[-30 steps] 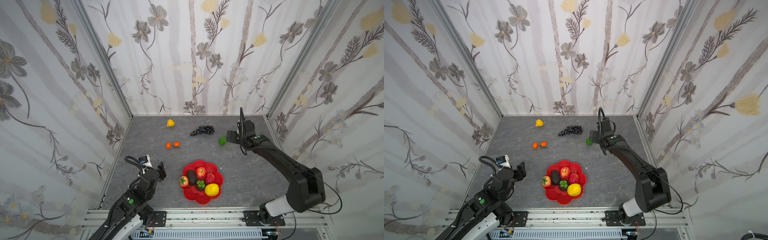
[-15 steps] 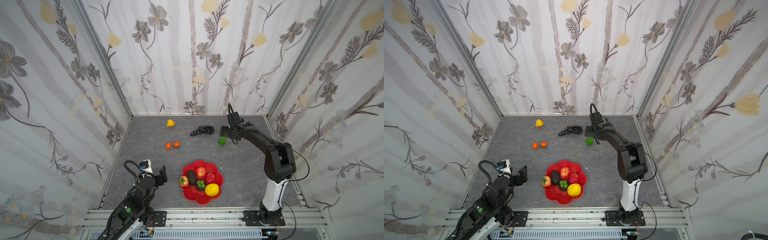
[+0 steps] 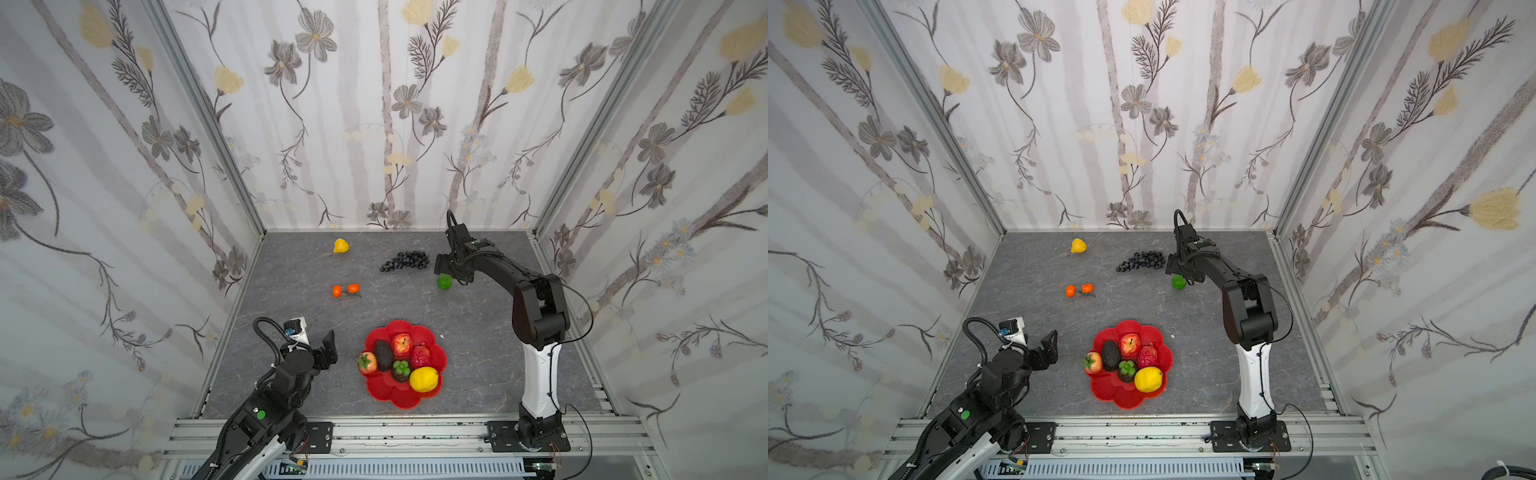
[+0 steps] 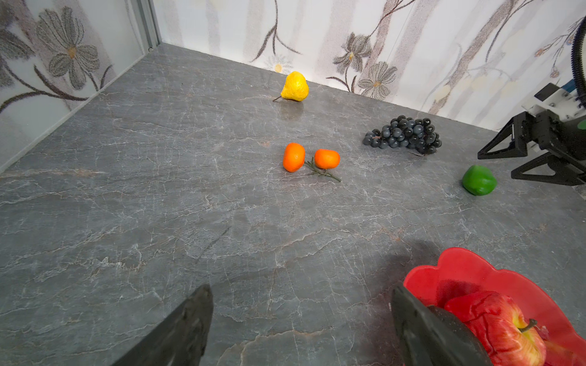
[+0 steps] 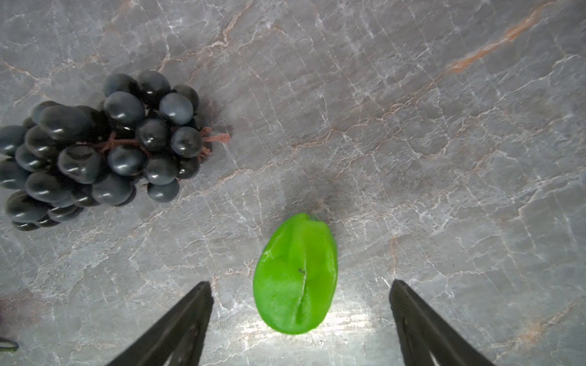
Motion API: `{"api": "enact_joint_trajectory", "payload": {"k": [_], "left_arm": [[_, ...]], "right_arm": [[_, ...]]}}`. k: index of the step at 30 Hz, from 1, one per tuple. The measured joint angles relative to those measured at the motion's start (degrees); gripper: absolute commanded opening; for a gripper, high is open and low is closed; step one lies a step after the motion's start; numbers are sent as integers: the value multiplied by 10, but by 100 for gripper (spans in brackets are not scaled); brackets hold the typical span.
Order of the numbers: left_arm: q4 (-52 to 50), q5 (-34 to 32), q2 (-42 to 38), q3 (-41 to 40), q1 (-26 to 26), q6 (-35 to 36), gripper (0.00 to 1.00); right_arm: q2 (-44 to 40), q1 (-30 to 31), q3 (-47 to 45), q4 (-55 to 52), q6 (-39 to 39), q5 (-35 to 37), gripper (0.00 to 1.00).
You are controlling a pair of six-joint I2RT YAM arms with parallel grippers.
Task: Arrange fruit in a fruit bowl
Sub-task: Pick up the fruit from the top-center of the table.
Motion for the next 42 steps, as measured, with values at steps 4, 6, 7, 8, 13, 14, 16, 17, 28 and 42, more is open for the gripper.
{"api": "enact_joint_trajectory", "payload": {"k": [4,6,7,8,13,14,16,17,28,42], "left_arm": [[3,0,6,0,0,0,89],[3,0,8,0,0,0,89],[3,0,9,0,0,0,89],[3,0,9,0,0,0,89],[3,0,9,0,0,0,89],[3,0,9,0,0,0,89],[3,0,8,0,0,0,89],[3,0,8,0,0,0,89],[3,0,7,0,0,0,89],[3,0,2,0,0,0,90]], "right_arm": [[15,0,11,-14,6,-3,80],[23,0,16,-19,7,-5,77],[26,0,17,-20,8,-7,77],[29,0,18,-21,10,-12,76],[40,0,27,-27,12,-17,69],[42,0,29,-28,12,-17,68],[43,0,33,-30,12,-17,65],[45,0,35,-32,12,-17,63],[45,1,40,-44,7,-17,56],[20,17,10,-42,-11,-15,45]]}}
